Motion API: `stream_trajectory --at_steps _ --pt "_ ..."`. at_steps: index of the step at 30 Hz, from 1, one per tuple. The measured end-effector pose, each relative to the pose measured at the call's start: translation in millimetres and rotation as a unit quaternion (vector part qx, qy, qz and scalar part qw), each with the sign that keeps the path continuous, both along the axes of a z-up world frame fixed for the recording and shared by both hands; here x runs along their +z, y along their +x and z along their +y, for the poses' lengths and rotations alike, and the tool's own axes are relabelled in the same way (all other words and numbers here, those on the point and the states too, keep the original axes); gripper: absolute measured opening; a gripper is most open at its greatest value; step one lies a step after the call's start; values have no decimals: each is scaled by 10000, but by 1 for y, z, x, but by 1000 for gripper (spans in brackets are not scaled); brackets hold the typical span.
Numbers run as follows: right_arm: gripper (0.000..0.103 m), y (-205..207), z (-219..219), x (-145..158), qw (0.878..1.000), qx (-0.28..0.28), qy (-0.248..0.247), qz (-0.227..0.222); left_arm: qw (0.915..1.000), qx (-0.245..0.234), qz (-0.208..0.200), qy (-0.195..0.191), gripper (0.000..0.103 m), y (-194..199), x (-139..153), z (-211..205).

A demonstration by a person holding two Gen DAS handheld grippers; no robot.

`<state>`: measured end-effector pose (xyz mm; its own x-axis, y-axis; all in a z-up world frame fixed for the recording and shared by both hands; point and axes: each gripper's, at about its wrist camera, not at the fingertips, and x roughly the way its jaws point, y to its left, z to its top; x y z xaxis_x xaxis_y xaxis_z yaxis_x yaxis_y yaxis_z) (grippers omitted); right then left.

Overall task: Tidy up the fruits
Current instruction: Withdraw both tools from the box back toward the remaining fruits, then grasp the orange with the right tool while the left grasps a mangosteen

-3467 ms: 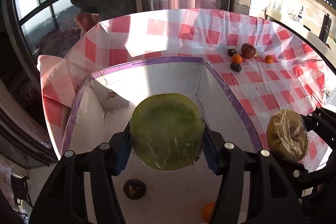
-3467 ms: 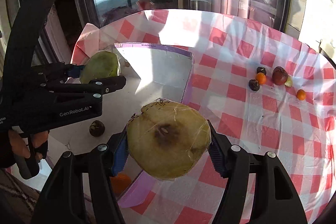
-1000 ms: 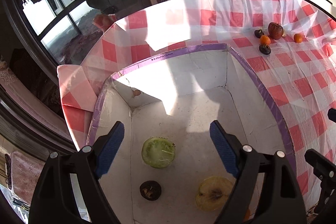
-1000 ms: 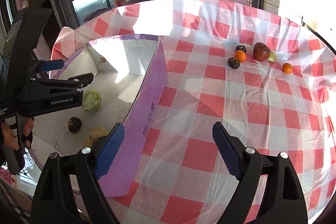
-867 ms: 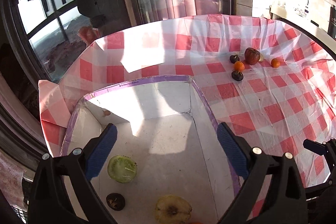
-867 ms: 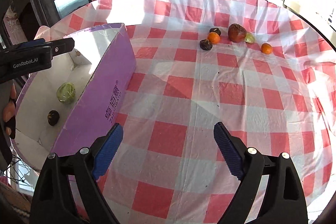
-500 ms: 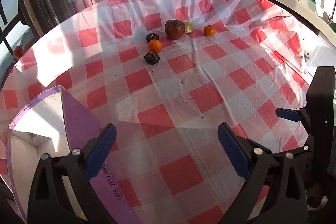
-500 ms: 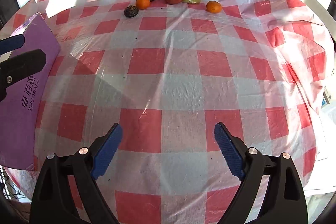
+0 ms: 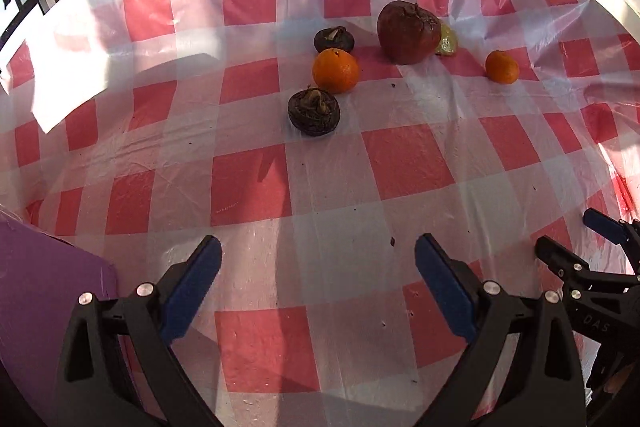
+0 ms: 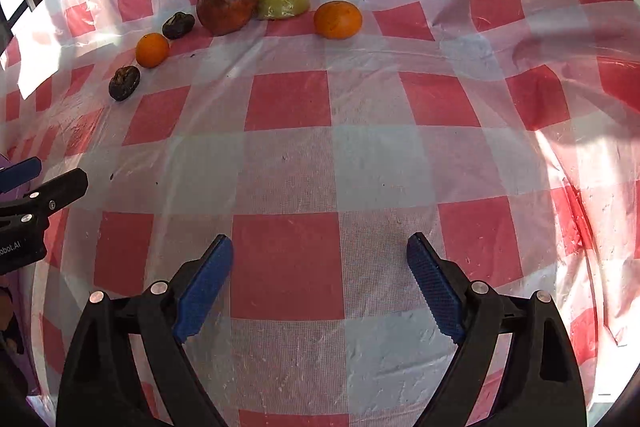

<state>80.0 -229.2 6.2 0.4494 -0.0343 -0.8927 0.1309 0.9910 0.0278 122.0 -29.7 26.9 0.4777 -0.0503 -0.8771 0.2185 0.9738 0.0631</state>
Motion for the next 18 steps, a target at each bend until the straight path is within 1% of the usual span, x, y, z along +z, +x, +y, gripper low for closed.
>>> stream_trajectory --at_steps 5,9,11,12,13,14,16,18 --pt "86 63 -20 -4 9993 -98 5 -349 9992 372 -125 -79 97 43 -11 1" --pt "89 100 -28 -7 9983 -124 -22 -567 9979 612 -162 -94 97 67 -18 1" --pt "89 115 -31 -8 9980 -196 -96 -594 9972 727 -137 -108 98 77 -23 1" --pt "89 121 -32 -9 9979 -210 -82 -609 9967 785 -175 -139 100 81 -24 1" --pt "92 127 -33 -9 9981 -194 -26 -591 9961 837 -236 -174 101 84 -24 2" --pt "99 132 -33 -10 9983 -149 32 -554 9954 881 -300 -220 101 88 -25 1" --pt "99 143 -30 -11 9987 2 -23 -509 9943 935 -471 -215 102 92 -26 -1" --pt "99 147 -27 -11 9987 56 -29 -513 9937 965 -530 -229 102 98 -26 -3"
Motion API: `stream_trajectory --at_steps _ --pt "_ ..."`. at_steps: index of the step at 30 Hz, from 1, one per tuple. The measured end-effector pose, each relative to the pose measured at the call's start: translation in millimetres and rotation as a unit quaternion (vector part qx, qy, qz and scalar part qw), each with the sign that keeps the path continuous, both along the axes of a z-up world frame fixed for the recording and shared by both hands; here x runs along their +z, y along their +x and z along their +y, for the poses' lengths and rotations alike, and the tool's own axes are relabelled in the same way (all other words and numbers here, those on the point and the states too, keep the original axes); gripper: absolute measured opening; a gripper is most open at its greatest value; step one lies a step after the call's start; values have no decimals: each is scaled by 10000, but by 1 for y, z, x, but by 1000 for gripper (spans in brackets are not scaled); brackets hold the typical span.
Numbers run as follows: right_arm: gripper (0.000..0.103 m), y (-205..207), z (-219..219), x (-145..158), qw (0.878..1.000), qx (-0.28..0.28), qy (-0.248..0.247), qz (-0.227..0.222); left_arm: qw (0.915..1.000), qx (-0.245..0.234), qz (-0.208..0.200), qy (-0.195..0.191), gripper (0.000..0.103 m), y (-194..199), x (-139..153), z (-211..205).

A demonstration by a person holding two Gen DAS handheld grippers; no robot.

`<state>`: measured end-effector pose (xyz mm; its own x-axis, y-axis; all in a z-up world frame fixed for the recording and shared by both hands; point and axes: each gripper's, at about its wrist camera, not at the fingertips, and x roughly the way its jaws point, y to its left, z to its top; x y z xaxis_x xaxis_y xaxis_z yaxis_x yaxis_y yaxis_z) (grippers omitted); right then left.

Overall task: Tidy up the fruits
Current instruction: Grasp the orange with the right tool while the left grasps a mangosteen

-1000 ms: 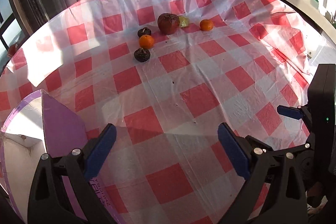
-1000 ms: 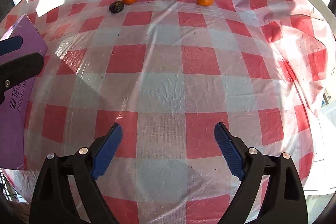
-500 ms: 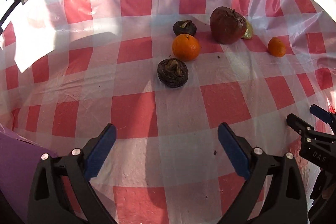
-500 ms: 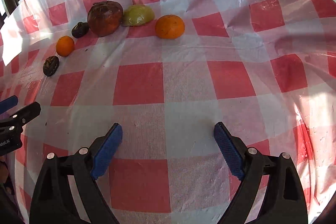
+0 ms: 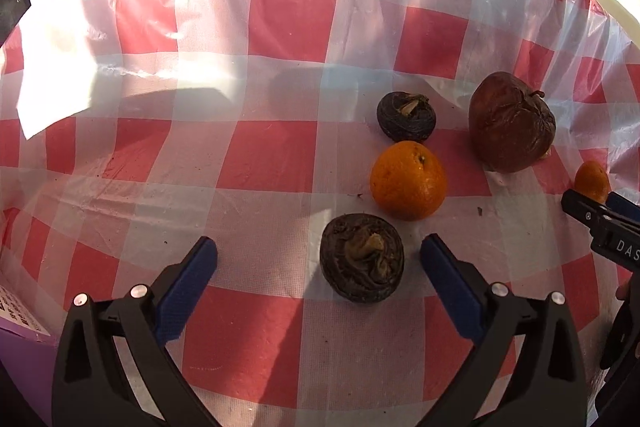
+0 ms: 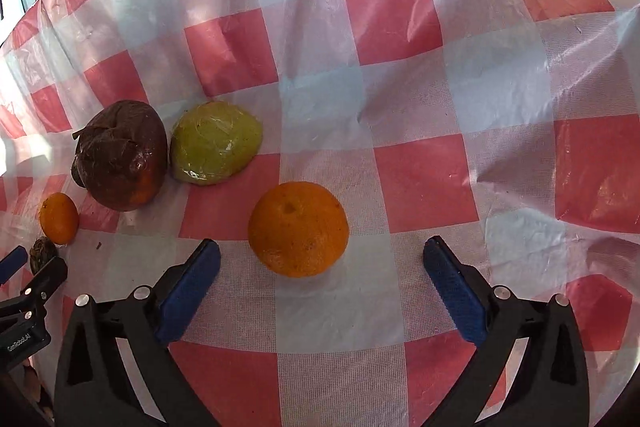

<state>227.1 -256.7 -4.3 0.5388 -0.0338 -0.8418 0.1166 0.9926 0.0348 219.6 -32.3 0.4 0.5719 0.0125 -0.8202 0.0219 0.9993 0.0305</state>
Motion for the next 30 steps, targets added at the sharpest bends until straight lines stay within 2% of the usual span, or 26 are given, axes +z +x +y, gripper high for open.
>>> stream_trajectory --at_steps 8,9,11,12,13,14,15,17,18,24,30 --pt "99 7 2 2 9999 98 19 -83 10000 34 4 -16 102 18 1 0" --pt "95 7 3 3 9997 164 46 -148 10000 33 4 -16 102 18 1 0" --pt "74 7 8 6 9996 148 18 -244 10000 24 -2 -13 102 16 2 2" --pt "69 7 10 9 9995 130 33 -288 10000 30 -12 -12 101 12 5 5" --pt "59 7 9 10 9994 93 58 -320 10000 14 -40 -16 96 11 6 5" --pt "52 7 7 11 9993 75 122 -354 9999 -32 -106 -18 84 5 4 3" --pt "49 7 5 12 9991 56 175 -381 9998 -103 -174 -14 76 4 6 0" --pt "42 8 1 14 9989 27 220 -411 9992 -301 -261 -9 42 0 9 -5" --pt "41 9 1 15 9989 33 233 -412 9989 -387 -279 21 37 -2 10 -7" --pt "41 -7 -9 19 9988 -129 205 -419 9984 -529 -140 -136 36 -19 13 -3" --pt "41 -64 3 23 9983 -261 430 -298 9968 -728 29 -316 36 -70 19 7"
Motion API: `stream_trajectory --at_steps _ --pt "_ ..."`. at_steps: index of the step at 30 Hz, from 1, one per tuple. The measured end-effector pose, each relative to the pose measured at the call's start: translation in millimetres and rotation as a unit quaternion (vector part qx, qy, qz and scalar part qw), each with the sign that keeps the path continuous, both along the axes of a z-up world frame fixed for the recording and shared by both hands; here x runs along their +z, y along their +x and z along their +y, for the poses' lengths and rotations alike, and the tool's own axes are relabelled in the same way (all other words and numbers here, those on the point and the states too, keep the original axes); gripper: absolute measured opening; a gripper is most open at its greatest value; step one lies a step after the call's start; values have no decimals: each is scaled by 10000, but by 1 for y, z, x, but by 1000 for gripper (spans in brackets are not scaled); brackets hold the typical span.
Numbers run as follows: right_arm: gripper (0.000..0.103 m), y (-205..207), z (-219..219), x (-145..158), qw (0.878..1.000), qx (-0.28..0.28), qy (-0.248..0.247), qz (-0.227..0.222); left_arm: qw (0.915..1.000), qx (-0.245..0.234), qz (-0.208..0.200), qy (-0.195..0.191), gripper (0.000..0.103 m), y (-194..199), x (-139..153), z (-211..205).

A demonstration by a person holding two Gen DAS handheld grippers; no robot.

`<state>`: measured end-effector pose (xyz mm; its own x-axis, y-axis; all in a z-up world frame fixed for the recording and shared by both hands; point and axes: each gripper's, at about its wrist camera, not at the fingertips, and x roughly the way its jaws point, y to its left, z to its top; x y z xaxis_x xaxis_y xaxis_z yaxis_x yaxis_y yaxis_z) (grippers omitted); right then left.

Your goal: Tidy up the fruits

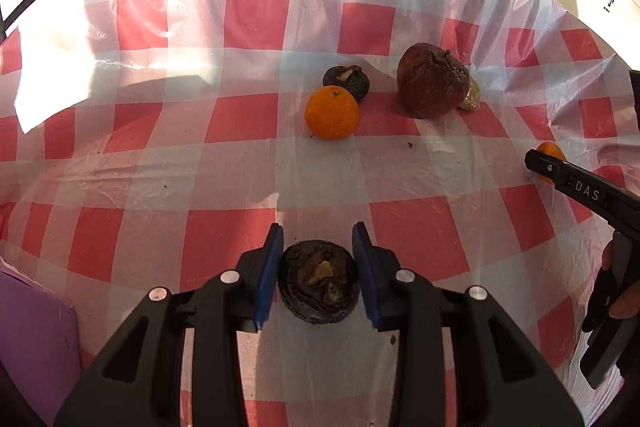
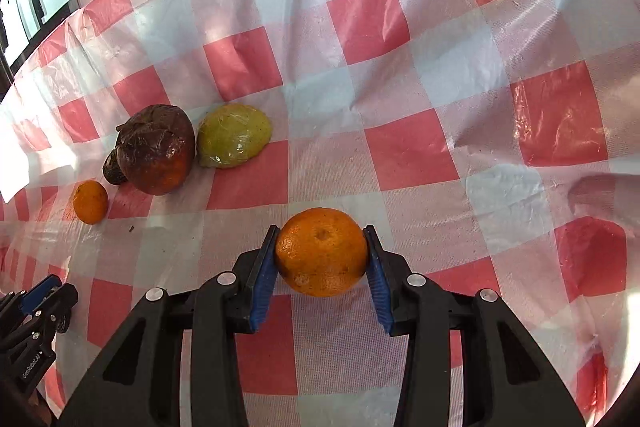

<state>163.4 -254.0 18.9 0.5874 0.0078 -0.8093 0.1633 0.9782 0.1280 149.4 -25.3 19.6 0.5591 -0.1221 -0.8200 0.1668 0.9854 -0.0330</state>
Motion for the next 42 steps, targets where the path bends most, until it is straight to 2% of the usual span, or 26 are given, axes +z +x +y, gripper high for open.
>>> stream_trajectory --at_steps 9,11,16,24,32,42 --pt "41 -101 45 15 9983 309 251 421 9968 -659 462 -33 36 -95 2 -1" --pt "41 -126 56 15 9978 421 168 492 9955 -730 603 -43 36 -107 4 2" --pt "41 -156 75 25 9971 382 155 633 9941 -809 716 90 36 -124 20 10" --pt "41 -196 108 57 9985 131 237 486 9926 -1190 210 151 36 -137 82 28" --pt "41 -216 154 92 9996 118 214 139 9851 -1601 -427 469 36 -156 129 47" --pt "41 -227 224 121 9978 596 6 -287 9879 -1294 -709 484 36 -167 153 122"
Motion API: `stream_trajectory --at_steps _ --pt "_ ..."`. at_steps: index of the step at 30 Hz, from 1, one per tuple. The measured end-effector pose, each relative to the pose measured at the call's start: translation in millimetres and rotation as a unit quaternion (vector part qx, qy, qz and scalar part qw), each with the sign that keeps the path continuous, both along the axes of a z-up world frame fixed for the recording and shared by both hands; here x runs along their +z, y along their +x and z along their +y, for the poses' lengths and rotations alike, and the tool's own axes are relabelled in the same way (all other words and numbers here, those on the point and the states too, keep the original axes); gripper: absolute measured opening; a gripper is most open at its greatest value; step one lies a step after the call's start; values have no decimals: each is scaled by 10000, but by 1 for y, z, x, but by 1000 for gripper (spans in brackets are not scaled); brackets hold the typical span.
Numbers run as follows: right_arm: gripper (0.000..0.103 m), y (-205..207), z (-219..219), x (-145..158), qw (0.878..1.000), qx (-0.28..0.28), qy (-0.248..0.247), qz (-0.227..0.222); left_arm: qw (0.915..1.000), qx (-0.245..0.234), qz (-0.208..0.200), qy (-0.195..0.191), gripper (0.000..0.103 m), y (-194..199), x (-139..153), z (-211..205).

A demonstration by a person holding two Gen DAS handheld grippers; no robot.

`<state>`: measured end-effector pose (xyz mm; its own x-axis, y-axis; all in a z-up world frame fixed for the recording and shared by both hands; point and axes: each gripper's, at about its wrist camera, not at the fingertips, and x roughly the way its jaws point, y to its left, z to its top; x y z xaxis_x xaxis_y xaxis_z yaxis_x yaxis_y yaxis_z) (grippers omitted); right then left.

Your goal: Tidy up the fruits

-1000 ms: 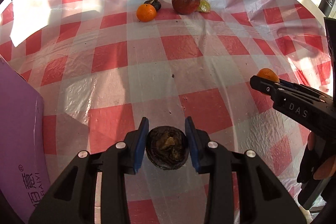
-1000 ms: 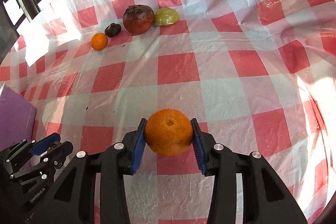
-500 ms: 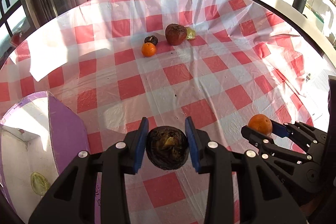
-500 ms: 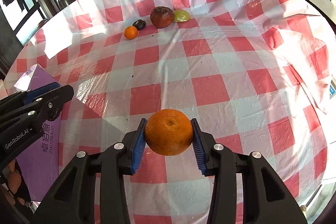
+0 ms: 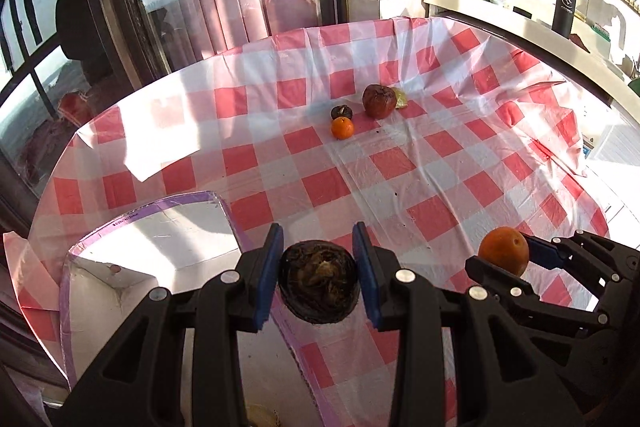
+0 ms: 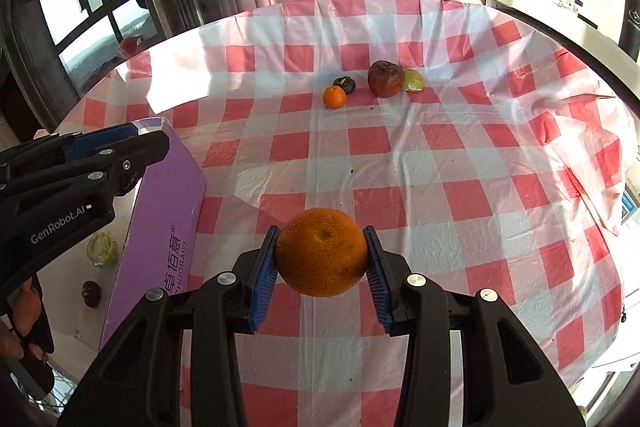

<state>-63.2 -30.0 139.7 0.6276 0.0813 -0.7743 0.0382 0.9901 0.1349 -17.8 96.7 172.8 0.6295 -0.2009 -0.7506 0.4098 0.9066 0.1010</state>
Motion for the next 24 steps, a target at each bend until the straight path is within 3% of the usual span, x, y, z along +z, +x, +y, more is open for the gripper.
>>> stream_trajectory --at_steps 12,24 --pt "41 8 95 15 9923 1210 -155 -228 9972 739 65 2 36 -6 -4 95" --pt "41 1 179 -1 9604 2757 -402 61 9857 1580 581 94 36 -17 -36 176"
